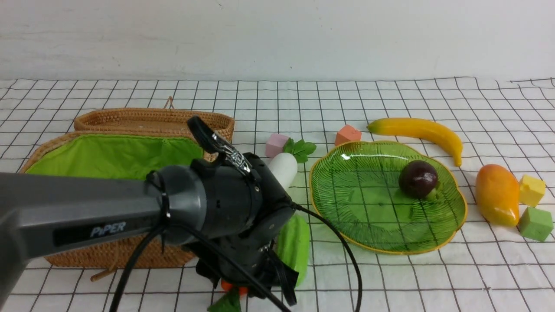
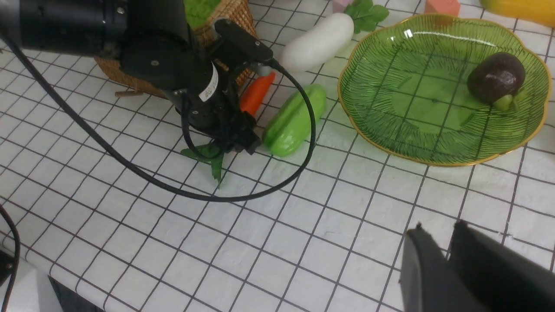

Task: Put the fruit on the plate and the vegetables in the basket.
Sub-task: Use the left arm to grab a carrot and put it into the left basket

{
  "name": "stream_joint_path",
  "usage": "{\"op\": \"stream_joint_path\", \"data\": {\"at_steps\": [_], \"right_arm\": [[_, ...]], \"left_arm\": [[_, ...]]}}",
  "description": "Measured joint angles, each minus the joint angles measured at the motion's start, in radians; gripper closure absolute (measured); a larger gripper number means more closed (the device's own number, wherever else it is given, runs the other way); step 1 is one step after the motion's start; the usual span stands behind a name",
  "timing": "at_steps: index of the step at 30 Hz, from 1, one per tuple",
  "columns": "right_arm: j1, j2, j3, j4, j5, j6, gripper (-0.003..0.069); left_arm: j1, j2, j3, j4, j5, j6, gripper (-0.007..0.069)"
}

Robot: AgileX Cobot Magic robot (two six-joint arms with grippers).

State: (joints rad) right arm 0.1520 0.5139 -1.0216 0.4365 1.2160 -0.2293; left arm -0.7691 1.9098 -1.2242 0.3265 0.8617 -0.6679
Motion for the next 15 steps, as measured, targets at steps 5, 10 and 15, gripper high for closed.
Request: {"op": "stream_joint_path", "data": {"at_steps": [5,10,15], "right_arm": [[0.000,0.000,0.000,0.003,0.001,0.000,0.0539],[0.000,0.000,0.000,0.006,0.001,-0.001,0.0539],[0.000,0.000,0.000,0.006,0.000,-0.001,0.0539]], "left_arm": [[0.000,0.000,-0.001,-0.001,0.000,-0.007,0.0245],[-0.001,-0.041,-0.001,-0.030,0.022,-0.005,0.0245],[-0.020,-0.233,-0.001,-0.174,0.116,0.205,0.0245]]}}
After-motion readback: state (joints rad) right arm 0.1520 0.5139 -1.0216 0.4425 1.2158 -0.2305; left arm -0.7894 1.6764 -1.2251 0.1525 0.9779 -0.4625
